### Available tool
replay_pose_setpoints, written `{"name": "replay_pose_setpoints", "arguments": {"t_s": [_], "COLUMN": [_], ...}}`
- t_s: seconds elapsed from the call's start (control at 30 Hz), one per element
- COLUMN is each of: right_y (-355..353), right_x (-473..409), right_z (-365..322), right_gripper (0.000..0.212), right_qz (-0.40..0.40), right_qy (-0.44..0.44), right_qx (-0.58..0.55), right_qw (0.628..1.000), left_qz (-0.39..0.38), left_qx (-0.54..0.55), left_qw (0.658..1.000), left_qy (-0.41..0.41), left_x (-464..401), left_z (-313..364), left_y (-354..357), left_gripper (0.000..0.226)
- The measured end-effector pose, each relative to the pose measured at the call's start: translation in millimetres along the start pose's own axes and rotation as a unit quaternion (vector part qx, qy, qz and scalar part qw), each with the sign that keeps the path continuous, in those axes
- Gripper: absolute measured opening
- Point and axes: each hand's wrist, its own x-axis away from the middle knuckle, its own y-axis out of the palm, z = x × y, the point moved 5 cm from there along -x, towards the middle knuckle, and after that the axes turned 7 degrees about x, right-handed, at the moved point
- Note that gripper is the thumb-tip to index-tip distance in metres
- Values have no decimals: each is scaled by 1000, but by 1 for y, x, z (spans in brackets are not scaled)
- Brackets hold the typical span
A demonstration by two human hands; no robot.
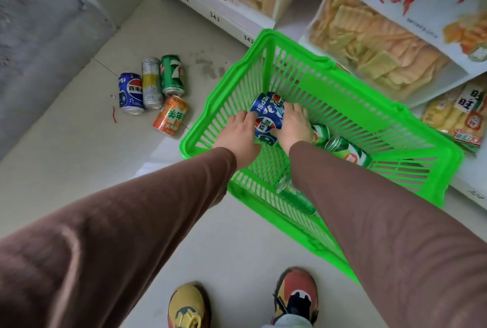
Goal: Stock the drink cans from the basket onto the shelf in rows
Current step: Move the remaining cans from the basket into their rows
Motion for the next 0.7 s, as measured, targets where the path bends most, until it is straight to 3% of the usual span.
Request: {"name": "replay_pose_setpoints", "arguments": {"t_s": [0.17, 0.33, 0.53, 0.7], "right_y": [-27, -109, -269, -434], "right_x": [22, 81, 173, 243], "right_z": [-3, -5, -30, -70], "right_gripper": [73, 65, 64, 61], "right_qz": [10, -2, 39, 108], "right_qy": [11, 37, 74, 56], "right_qx": [-59, -143, -232, -239], "right_qw": [998, 989, 969, 964], "left_qz": [17, 18, 33, 68], "left_qx": [25, 49, 50, 59], "left_qw": [999, 999, 998, 993], "left_qy": [25, 7, 26, 71], "left_x": [18, 67, 135, 194], "left_z": [11, 41, 114, 192], "left_y": [-22, -82, -208, -334], "left_gripper": [71, 73, 75, 77]}}
